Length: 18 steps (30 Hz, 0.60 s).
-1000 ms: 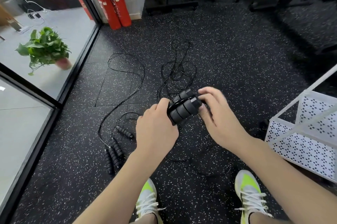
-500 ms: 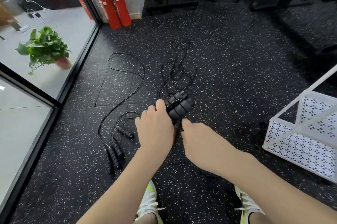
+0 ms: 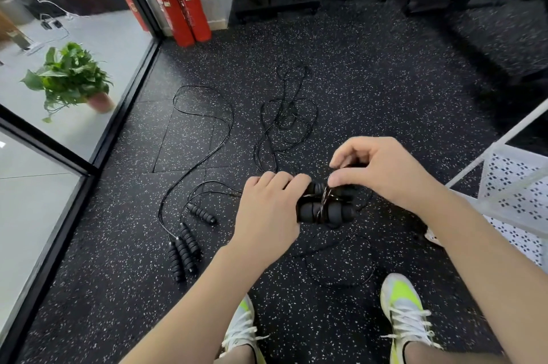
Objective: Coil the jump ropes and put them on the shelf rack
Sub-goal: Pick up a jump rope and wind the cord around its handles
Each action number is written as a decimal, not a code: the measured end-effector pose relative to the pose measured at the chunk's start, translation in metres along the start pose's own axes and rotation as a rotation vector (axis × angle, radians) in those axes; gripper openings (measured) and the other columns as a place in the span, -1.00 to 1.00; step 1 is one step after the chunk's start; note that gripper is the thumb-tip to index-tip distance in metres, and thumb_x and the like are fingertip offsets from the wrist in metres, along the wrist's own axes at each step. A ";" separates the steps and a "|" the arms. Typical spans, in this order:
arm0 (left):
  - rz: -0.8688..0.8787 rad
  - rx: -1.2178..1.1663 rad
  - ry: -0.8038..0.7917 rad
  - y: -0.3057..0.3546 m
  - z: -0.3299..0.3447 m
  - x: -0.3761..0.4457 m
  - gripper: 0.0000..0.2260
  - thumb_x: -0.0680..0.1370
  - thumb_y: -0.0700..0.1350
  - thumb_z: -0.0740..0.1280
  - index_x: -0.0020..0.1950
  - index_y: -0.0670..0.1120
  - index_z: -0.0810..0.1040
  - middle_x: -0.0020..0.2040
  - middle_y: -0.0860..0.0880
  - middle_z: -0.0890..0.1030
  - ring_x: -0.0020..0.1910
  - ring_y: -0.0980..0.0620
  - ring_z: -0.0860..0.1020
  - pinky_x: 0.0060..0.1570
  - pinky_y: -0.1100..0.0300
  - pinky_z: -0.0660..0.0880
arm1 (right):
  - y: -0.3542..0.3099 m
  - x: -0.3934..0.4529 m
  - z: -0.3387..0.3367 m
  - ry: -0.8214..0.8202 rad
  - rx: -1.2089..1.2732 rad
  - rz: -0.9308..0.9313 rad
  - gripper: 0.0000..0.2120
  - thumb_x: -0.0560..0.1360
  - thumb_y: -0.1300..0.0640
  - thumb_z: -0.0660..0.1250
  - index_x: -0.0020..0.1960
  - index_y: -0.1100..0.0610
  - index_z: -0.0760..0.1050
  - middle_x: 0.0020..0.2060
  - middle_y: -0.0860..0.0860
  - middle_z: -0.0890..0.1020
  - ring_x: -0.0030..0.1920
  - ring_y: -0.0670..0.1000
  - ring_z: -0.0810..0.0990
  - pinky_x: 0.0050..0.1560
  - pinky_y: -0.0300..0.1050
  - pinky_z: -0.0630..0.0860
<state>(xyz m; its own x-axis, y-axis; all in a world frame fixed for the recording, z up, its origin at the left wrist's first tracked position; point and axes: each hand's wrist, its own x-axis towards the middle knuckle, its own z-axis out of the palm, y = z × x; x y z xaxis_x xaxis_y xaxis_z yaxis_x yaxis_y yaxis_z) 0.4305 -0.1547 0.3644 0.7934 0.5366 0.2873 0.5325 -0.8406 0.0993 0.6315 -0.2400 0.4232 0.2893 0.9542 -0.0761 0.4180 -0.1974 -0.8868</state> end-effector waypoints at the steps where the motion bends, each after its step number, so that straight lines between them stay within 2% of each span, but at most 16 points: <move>1: 0.020 -0.009 0.016 0.000 -0.003 0.000 -0.40 0.15 -0.14 0.56 0.18 0.02 0.54 -0.05 0.05 0.59 -0.11 -0.09 0.53 -0.11 0.02 0.44 | 0.004 0.001 -0.002 -0.011 0.065 0.002 -0.85 0.30 0.06 0.62 -0.20 0.01 0.69 -0.26 -0.01 0.70 -0.28 -0.13 0.57 -0.08 -0.14 0.52; 4: 0.033 -0.012 0.060 -0.001 -0.008 -0.001 -0.38 0.13 -0.15 0.54 0.18 0.02 0.55 -0.02 0.06 0.59 -0.07 -0.08 0.53 -0.05 0.06 0.37 | 0.016 0.002 0.000 -0.010 0.202 -0.017 -0.89 0.31 0.00 0.57 -0.24 0.02 0.72 -0.26 0.09 0.70 -0.29 -0.02 0.54 -0.15 -0.04 0.48; 6: 0.006 -0.023 0.084 -0.002 -0.009 -0.002 -0.42 0.17 -0.18 0.51 0.18 0.01 0.55 -0.02 0.06 0.58 -0.06 -0.08 0.52 -0.06 0.06 0.34 | 0.021 0.001 0.008 0.023 0.267 -0.034 -0.80 0.33 -0.07 0.51 -0.22 0.07 0.72 -0.25 0.13 0.69 -0.26 0.04 0.54 -0.17 -0.07 0.47; 9: -0.080 -0.029 0.114 -0.001 -0.010 -0.002 -0.44 0.18 -0.20 0.52 0.18 0.00 0.56 -0.02 0.05 0.59 -0.05 -0.09 0.52 -0.06 0.05 0.35 | 0.027 -0.001 0.022 0.058 0.382 0.006 -0.63 0.45 -0.08 0.40 -0.18 0.26 0.66 -0.32 0.12 0.57 -0.29 -0.03 0.46 -0.22 -0.22 0.43; 11: -0.160 -0.036 0.131 0.001 -0.011 -0.001 -0.44 0.18 -0.22 0.54 0.16 0.01 0.55 -0.03 0.05 0.59 -0.06 -0.09 0.53 -0.06 0.06 0.34 | 0.027 -0.003 0.033 0.031 0.416 0.042 -0.60 0.53 -0.15 0.35 -0.13 0.21 0.66 -0.29 0.20 0.58 -0.24 0.02 0.47 -0.16 -0.11 0.45; 12: -0.207 -0.046 0.138 0.003 -0.011 0.000 -0.45 0.19 -0.22 0.54 0.15 0.01 0.55 -0.04 0.05 0.60 -0.07 -0.10 0.53 -0.06 0.05 0.35 | 0.028 -0.005 0.039 0.012 0.384 0.071 -0.62 0.58 -0.16 0.32 -0.08 0.16 0.66 -0.24 0.23 0.63 -0.23 0.02 0.50 -0.12 -0.06 0.48; 15: -0.327 -0.051 0.130 0.002 -0.011 0.003 -0.53 0.28 -0.23 0.50 0.15 0.02 0.52 -0.07 0.03 0.60 -0.07 -0.13 0.54 -0.07 0.02 0.35 | 0.024 -0.013 0.059 -0.037 0.120 0.167 -0.71 0.70 0.03 0.16 -0.07 0.10 0.57 -0.31 0.04 0.67 -0.42 -0.15 0.49 -0.30 -0.22 0.43; 18: -0.403 -0.057 0.065 0.002 -0.012 0.006 -0.58 0.37 -0.21 0.44 0.18 0.02 0.48 -0.03 0.03 0.59 -0.01 -0.13 0.53 -0.05 0.05 0.27 | 0.020 -0.020 0.084 -0.159 -0.127 0.210 -0.77 0.71 0.08 0.07 0.00 0.09 0.46 -0.30 0.03 0.63 -0.42 -0.10 0.50 -0.41 -0.23 0.43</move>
<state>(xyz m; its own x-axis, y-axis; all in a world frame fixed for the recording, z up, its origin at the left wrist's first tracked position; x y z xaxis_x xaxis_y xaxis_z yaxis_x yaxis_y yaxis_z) 0.4329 -0.1543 0.3780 0.5032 0.8195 0.2742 0.7783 -0.5677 0.2684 0.5617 -0.2438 0.3682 0.2463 0.9109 -0.3310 0.4704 -0.4110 -0.7809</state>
